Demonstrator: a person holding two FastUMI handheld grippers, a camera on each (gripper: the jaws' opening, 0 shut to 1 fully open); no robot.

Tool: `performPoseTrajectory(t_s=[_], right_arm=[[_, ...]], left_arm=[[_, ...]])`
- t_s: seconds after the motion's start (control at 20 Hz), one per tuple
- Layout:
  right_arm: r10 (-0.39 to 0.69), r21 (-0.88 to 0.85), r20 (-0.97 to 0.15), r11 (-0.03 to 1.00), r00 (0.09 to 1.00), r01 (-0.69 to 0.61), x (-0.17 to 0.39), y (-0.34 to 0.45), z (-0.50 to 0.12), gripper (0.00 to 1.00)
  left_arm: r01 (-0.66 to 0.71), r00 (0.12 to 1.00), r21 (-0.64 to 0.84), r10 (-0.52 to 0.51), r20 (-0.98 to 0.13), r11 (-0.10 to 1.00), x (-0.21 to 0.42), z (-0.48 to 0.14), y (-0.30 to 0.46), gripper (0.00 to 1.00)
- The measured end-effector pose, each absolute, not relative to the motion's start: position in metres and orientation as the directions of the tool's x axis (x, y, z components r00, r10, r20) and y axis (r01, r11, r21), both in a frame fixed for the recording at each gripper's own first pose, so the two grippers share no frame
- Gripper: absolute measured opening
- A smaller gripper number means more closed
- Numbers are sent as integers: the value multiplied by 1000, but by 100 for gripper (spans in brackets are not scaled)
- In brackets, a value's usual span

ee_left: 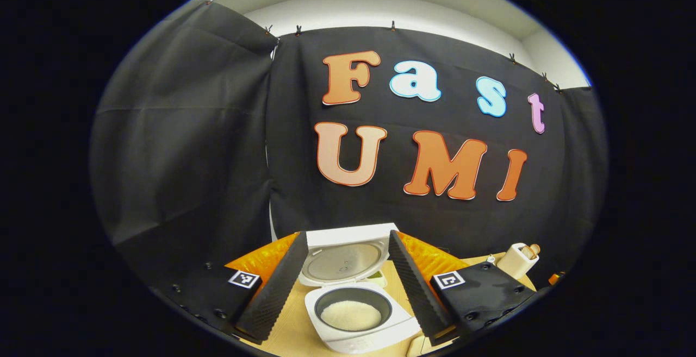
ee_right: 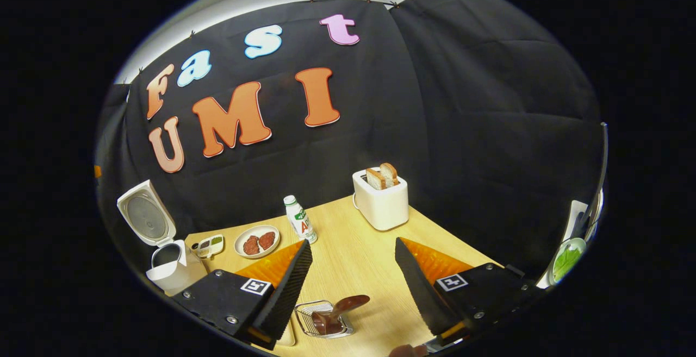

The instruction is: Close the left gripper, press the button to open the rice cooker; take a wooden spoon from the chopstick holder with the right hand, scoop a spoonful of rice and pour it into the rice cooker, then put the wooden spoon back into the chopstick holder.

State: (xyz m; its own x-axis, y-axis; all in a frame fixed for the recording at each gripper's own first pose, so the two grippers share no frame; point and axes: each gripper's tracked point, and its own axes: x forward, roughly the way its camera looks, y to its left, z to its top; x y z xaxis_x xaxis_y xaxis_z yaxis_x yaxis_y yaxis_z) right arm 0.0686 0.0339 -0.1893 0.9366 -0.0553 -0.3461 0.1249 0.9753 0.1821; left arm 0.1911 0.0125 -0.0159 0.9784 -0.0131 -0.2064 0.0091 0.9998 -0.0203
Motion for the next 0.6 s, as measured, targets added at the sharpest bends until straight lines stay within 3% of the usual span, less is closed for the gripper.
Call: performPoseTrajectory(t_s=[0.35, 0.6], right_arm=[[-64, 164, -340, 978, 938, 126, 65, 36, -184, 95], [-89, 161, -346, 975, 934, 153, 62, 29, -186, 95]], left_arm=[[70, 959, -50, -81, -271, 996, 273, 2, -4, 100], [88, 937, -63, -105, -333, 994, 326, -21, -1, 100]])
